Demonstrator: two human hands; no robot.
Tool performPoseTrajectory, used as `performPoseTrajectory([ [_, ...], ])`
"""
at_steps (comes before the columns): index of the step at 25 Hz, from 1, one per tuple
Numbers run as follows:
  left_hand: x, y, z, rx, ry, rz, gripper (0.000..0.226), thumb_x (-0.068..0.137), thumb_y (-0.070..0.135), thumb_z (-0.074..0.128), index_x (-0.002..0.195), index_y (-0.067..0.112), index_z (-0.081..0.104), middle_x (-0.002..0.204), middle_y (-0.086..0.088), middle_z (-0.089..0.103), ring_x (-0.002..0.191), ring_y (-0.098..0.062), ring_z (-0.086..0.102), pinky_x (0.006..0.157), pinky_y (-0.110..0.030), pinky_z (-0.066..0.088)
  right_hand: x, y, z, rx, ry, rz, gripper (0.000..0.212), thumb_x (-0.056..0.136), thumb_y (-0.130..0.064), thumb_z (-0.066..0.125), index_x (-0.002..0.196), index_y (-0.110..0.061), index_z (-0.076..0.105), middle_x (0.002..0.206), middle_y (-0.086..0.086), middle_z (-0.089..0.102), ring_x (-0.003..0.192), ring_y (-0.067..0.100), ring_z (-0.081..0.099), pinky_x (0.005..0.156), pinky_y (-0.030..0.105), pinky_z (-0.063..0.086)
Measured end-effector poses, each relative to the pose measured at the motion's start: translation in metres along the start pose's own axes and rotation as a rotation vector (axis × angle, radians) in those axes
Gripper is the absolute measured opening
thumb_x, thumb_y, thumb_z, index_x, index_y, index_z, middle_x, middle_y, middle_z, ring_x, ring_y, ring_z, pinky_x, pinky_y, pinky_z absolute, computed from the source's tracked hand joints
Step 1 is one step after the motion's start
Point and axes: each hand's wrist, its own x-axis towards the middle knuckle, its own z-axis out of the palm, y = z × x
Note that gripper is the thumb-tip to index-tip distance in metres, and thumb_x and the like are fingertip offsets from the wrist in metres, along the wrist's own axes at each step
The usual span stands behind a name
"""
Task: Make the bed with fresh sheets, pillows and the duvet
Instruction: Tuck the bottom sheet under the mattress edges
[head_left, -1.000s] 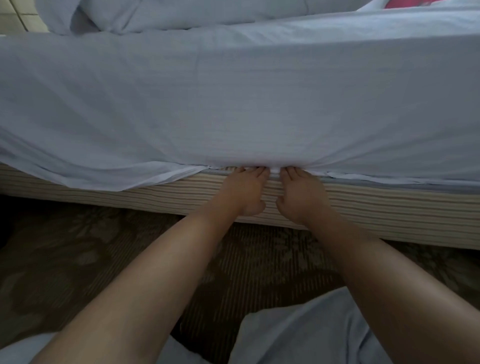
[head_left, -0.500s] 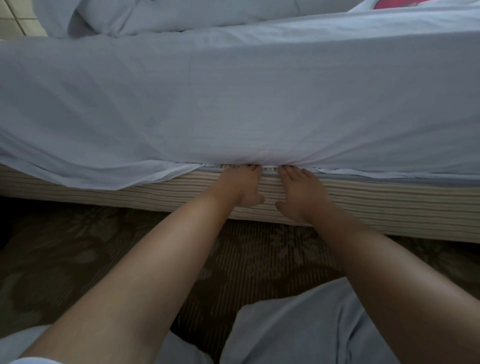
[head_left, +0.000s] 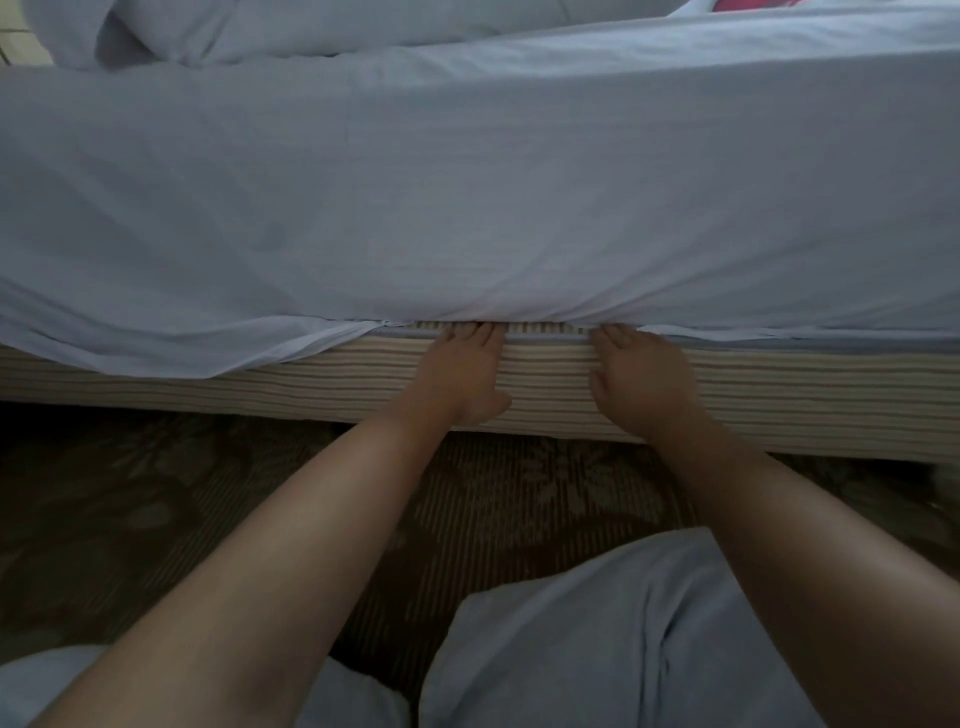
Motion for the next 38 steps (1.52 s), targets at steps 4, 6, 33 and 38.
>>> performPoseTrajectory([
  [4, 0.012, 0.021, -0.002, -0.007, 0.065, 0.103, 0.089, 0.089, 0.041, 0.055, 0.151, 0.004, 0.005, 0.159, -0.012, 0.01, 0.146, -0.022, 0.011, 0.119, -0.033, 0.005, 0.003, 0.005, -0.003, 0.036, -0.146, 0.071, 0.052, 0.087, -0.025, 0.056, 0.133, -0.001, 0.049, 0.132, 0.015, 0.054, 0.121, 0.028, 0.05, 0.094, 0.035, 0.04],
  [6, 0.022, 0.034, 0.001, -0.009, 0.094, 0.145, 0.089, 0.088, 0.041, 0.055, 0.151, 0.004, 0.005, 0.159, -0.012, 0.012, 0.146, -0.022, 0.013, 0.119, -0.033, 0.005, 0.01, 0.003, 0.005, 0.042, -0.182, 0.069, 0.067, 0.086, -0.038, 0.057, 0.14, -0.004, 0.038, 0.141, 0.013, 0.045, 0.129, 0.026, 0.041, 0.105, 0.032, 0.029],
  [33, 0.032, 0.082, -0.012, -0.069, 0.066, 0.153, 0.085, 0.087, 0.033, 0.059, 0.152, 0.008, 0.009, 0.159, -0.008, 0.015, 0.144, -0.021, 0.017, 0.116, -0.027, 0.01, -0.02, 0.038, -0.013, -0.072, -0.272, 0.111, 0.078, 0.084, -0.022, 0.056, 0.149, -0.003, 0.017, 0.153, 0.01, 0.028, 0.14, 0.024, 0.025, 0.114, 0.03, 0.012],
  [38, 0.035, 0.085, -0.02, -0.067, 0.054, 0.113, 0.074, 0.084, 0.034, 0.061, 0.145, 0.008, 0.028, 0.149, -0.011, 0.036, 0.135, -0.025, 0.033, 0.107, -0.032, 0.031, -0.023, 0.044, -0.02, -0.105, -0.265, 0.157, 0.072, 0.083, -0.024, 0.055, 0.145, -0.002, 0.026, 0.146, 0.012, 0.037, 0.136, 0.024, 0.032, 0.111, 0.03, 0.02],
])
